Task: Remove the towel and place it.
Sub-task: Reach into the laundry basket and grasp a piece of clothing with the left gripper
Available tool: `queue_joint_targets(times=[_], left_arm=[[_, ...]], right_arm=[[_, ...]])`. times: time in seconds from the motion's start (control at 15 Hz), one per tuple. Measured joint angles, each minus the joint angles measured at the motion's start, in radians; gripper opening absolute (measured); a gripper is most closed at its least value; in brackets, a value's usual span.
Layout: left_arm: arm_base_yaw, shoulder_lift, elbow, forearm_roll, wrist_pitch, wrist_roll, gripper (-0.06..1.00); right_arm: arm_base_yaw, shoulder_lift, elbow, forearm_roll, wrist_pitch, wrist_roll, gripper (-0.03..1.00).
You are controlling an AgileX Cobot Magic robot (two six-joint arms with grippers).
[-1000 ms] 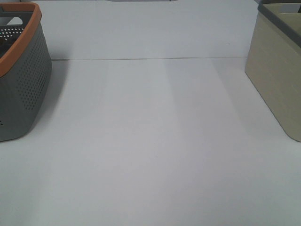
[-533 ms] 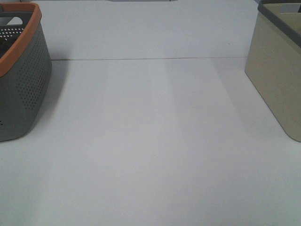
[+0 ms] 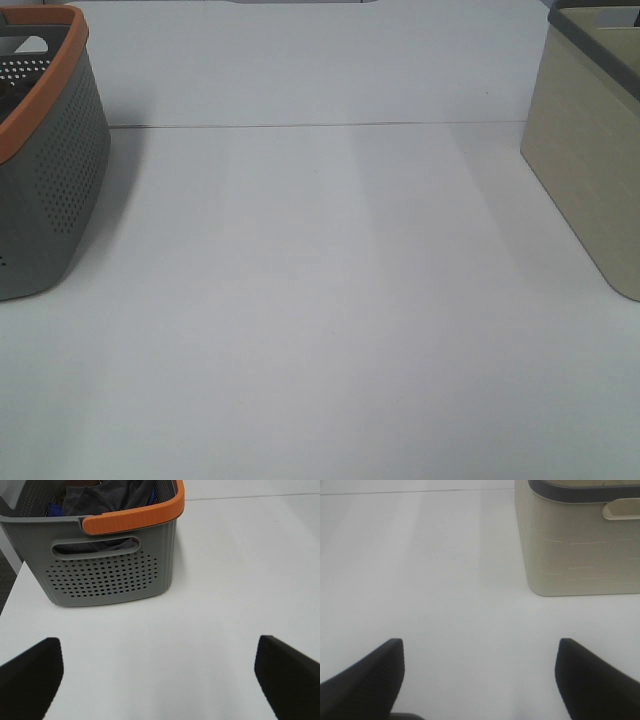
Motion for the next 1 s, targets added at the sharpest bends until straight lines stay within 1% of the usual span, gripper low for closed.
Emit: queue_joint_targets(times=[1.0], left_arm=[[0.000,0.000,0.000,-0.003,0.000,0.000,0.99]], right_arm=[[0.000,0.000,0.000,0.000,0.000,0.000,0.81]])
